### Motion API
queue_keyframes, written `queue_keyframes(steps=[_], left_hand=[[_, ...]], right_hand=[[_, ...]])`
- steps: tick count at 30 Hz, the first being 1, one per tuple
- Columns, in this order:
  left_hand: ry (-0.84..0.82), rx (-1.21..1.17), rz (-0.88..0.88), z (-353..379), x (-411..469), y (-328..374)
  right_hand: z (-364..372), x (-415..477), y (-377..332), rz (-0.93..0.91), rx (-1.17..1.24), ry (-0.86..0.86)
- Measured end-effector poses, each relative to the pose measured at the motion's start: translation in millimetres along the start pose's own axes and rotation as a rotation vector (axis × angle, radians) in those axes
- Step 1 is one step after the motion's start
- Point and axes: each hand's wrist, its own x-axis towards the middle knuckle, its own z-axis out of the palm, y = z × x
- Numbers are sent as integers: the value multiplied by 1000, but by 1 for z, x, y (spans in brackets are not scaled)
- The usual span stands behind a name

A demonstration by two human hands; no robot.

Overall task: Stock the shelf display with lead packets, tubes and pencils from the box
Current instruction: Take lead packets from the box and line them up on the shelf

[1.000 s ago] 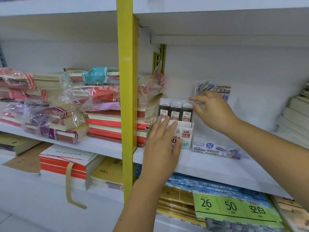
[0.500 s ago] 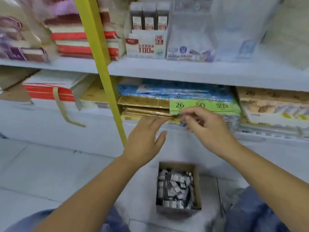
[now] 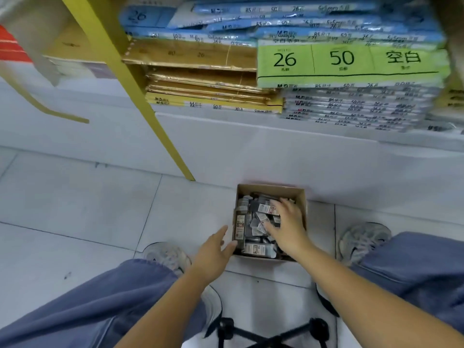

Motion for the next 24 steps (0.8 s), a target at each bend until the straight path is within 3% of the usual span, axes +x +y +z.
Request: queue_keyframes(steps=[6, 11, 20, 24], left_hand=[[-51, -177, 56, 3, 5, 4], [-66, -233, 70, 1, 3, 4], [-48, -268, 81, 1, 1, 5], [-56, -276, 79, 1, 1, 5]], right_hand=[[20, 30, 13, 94, -92, 33], [22, 47, 16, 35, -356, 25], [22, 48, 21, -20, -317, -65], [17, 55, 21, -95, -517, -104]])
